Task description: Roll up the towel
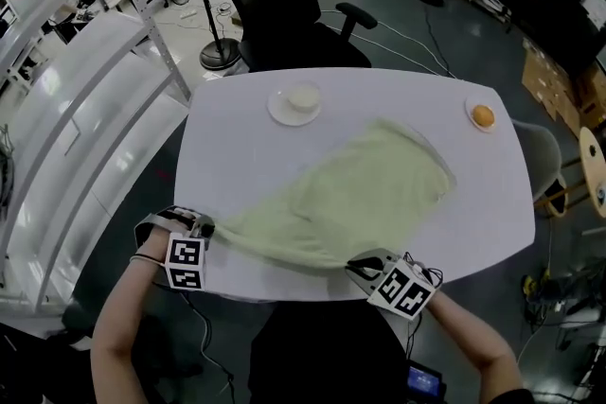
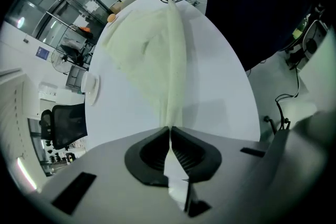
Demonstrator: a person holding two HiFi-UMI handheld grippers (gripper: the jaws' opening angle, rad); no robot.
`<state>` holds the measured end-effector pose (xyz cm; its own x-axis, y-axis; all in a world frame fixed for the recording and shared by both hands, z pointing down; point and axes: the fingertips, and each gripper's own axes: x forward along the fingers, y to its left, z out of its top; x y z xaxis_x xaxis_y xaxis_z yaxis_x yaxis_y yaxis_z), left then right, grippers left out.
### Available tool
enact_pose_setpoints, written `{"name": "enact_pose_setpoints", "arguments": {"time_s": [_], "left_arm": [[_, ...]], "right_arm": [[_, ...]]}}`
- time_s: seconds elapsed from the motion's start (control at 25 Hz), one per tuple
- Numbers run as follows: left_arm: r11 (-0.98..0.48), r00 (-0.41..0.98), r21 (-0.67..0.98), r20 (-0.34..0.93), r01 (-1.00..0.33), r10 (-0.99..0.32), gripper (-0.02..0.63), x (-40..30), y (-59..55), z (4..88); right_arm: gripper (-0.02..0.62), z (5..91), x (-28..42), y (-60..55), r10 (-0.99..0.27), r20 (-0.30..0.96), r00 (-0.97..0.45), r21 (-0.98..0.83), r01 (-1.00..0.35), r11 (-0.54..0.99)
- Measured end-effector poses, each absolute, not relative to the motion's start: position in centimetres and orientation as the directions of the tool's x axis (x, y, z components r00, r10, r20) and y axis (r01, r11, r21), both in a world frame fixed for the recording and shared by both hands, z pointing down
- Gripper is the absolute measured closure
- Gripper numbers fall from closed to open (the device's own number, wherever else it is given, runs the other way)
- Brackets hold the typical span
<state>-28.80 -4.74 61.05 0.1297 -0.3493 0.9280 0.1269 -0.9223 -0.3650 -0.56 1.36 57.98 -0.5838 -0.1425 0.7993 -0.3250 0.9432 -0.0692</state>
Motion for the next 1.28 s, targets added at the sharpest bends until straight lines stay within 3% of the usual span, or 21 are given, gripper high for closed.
{"name": "enact_pose_setpoints", "arguments": {"time_s": [0.4, 0.8, 0.84, 1.0, 1.28], "left_arm": [[-0.93, 0.084, -0.357, 0.933, 0.084, -0.35, 0.58, -27.7, -10.8, 62.5], [-0.922, 0.029, -0.368, 0.93, 0.118, -0.368, 0.572, -26.7, -12.8, 64.3], [-0.92, 0.028, -0.373, 0.928, 0.118, -0.372, 0.561, -26.7, -12.9, 64.2], [-0.918, 0.035, -0.388, 0.922, 0.08, -0.387, 0.417, -27.1, -13.6, 63.3], [-0.902, -0.002, -0.428, 0.903, 0.059, -0.429, 0.35, -29.3, -13.5, 61.3]], "right_arm": [[0.557, 59.3, 1.5, -4.6, -0.206, 0.798, -0.566, -0.121, -0.487, 0.865], [0.523, 62.5, 2.5, -6.2, -0.211, 0.856, -0.472, -0.056, -0.491, 0.869], [0.5, 62.5, 2.7, -6.3, -0.217, 0.858, -0.466, -0.048, -0.493, 0.869], [0.447, 61.9, 3.2, -6.6, -0.242, 0.845, -0.477, -0.05, -0.521, 0.852], [0.41, 59.6, 4.0, -6.5, -0.274, 0.832, -0.483, -0.025, -0.526, 0.85]]}}
